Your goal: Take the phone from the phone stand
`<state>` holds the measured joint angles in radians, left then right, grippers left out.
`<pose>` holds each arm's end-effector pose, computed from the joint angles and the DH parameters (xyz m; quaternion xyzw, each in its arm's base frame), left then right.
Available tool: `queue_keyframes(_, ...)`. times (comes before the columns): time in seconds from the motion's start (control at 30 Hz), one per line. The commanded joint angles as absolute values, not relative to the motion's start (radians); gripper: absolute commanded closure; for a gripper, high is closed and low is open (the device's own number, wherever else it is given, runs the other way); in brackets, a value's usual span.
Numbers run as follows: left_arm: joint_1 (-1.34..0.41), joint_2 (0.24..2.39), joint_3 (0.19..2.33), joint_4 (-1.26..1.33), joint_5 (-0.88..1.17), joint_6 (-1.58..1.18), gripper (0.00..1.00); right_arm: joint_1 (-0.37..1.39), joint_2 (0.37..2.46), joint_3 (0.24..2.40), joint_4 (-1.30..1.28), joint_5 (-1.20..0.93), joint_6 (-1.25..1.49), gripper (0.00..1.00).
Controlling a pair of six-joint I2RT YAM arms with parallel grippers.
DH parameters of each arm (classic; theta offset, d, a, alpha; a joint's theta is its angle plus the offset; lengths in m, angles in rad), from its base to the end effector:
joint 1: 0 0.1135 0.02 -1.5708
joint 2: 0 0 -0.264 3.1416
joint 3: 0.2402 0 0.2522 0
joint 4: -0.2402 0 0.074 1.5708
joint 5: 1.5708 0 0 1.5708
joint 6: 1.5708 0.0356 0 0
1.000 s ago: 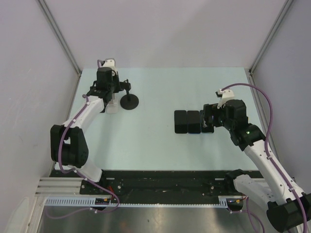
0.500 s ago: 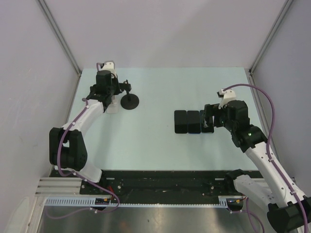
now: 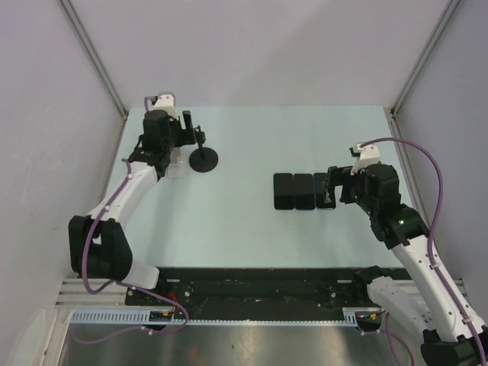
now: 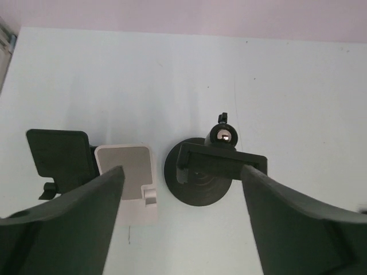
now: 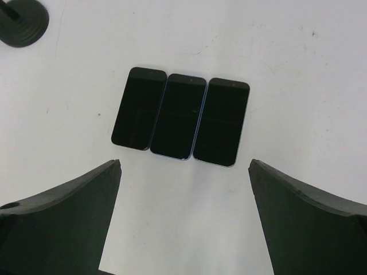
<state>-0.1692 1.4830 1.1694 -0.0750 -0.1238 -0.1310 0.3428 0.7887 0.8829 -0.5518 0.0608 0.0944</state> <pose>0.3453 -0.0545 0.3166 -0.0186 0.8292 -0.0324 0.5576 0.1612 0.0552 0.3352 -0.0892 0.8441 0.0893 0.5211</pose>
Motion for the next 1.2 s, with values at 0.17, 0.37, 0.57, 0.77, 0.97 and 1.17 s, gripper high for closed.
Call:
queue_keyframes(0.17, -0.164, 1.119, 1.097, -0.115, -0.178, -0.192, 0.0, 0.325, 0.632, 0.927, -0.549, 0.207, 0.144, 0.0)
queue_keyframes(0.37, -0.164, 0.767, 0.959, -0.124, -0.284, -0.296, 0.0, 0.322, 0.497, 0.925, -0.557, 0.325, 0.178, 0.0)
queue_keyframes(0.57, -0.164, 0.409, 0.789, -0.141, -0.406, -0.278, 0.0, 0.322, 0.402, 0.905, -0.534, 0.437, 0.178, 0.0)
queue_keyframes(0.77, -0.164, 0.074, 0.657, -0.17, -0.541, -0.276, 0.0, 0.322, 0.29, 0.825, -0.492, 0.515, 0.251, 0.0)
queue_keyframes(0.97, -0.164, -0.109, 0.609, -0.224, -0.574, -0.247, 0.0, 0.327, 0.255, 0.804, -0.491, 0.528, 0.247, 0.0)
queue_keyframes(1.17, -0.164, -0.132, 0.646, -0.304, -0.621, -0.29, 0.0, 0.33, 0.25, 0.798, -0.505, 0.511, 0.279, 0.0)
